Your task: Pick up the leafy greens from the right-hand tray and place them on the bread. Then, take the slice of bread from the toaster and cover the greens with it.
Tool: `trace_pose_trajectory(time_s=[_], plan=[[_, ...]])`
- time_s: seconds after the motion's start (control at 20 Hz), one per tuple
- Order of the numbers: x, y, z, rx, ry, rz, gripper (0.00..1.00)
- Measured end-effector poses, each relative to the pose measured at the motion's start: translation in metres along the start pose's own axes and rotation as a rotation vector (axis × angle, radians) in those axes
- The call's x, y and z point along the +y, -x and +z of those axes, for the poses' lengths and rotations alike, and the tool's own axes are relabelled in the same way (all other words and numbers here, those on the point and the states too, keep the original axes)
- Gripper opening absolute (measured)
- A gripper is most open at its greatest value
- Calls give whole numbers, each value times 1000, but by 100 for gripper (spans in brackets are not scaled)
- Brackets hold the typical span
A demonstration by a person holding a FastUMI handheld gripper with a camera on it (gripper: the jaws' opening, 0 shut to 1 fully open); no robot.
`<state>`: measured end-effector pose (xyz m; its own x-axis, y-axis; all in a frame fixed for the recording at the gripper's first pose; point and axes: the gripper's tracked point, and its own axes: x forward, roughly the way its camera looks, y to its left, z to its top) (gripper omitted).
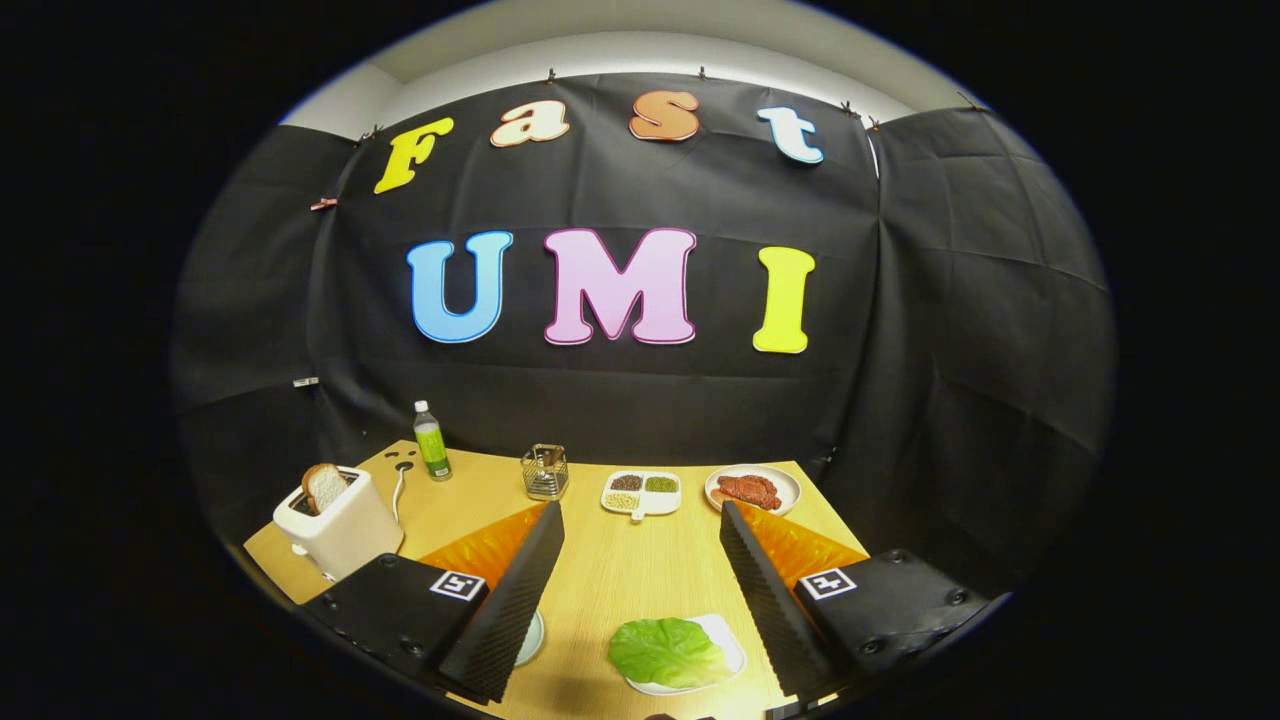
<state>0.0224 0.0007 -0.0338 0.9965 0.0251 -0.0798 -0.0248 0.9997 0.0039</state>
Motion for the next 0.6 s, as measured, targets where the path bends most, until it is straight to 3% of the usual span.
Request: trace_pose_trajectory(time_s=[0.3, 0.6], plan=[[-7, -13, -26, 66, 7, 10, 98], [-17, -27, -98, 260, 14, 69, 98]])
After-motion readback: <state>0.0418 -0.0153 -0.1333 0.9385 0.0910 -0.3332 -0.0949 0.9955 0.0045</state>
